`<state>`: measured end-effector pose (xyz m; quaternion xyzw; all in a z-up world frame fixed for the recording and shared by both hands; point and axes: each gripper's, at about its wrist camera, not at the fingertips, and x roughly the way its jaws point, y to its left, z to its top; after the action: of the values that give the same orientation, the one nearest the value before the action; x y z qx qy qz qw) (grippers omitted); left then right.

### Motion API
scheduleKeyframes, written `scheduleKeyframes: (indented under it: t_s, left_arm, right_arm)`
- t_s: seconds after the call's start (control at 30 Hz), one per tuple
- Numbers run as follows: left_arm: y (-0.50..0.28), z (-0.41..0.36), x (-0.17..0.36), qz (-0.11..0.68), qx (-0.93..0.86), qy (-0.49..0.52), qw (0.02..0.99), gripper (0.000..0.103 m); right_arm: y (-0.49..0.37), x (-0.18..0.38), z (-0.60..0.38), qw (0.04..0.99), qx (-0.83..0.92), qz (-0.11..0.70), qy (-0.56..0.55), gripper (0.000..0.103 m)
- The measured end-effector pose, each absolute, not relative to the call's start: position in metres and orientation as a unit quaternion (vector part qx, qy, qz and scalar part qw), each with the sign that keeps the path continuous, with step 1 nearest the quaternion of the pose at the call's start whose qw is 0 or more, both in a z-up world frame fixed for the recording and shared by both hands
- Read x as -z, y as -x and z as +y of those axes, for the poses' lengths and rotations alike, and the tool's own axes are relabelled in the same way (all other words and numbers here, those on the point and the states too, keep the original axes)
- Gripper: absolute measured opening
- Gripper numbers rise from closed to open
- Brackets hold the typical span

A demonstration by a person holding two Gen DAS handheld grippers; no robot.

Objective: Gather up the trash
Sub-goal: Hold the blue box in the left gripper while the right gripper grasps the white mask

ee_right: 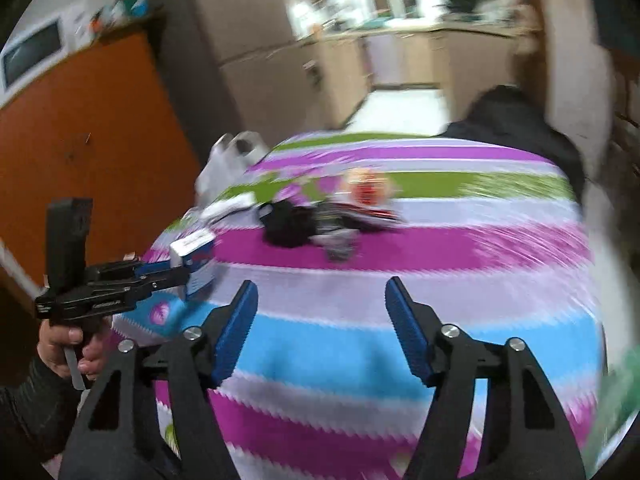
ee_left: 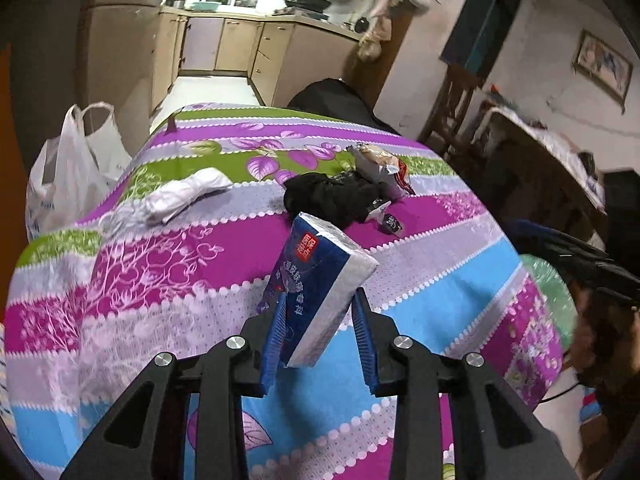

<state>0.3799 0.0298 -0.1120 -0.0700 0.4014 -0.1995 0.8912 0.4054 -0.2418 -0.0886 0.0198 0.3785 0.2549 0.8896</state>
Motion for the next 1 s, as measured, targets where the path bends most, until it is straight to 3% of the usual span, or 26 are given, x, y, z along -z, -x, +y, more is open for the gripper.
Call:
scheduleKeyframes:
  t_s: [0.87,0.97,1.0]
  left_arm:
    - [-0.378,0.063,0.106,0.384,0.168,0.133,0.898,0.034]
    - [-0.377,0.063,0.108,0.387,0.163,0.131,0.898,0.034]
    - [-0.376,0.062,0.109,0.388,0.163,0.131,0.898,0.034]
  right_arm:
    - [-0.495,0.137,-0.137,0.867,-0.272,0.409,0.083,0.062]
    - [-0.495,0.148,-0.129,0.863,-0.269,0.418,0.093,0.056]
    - [-0.493,0.152,-0.126,0.860,-0.269,0.422,0.102,0.047]
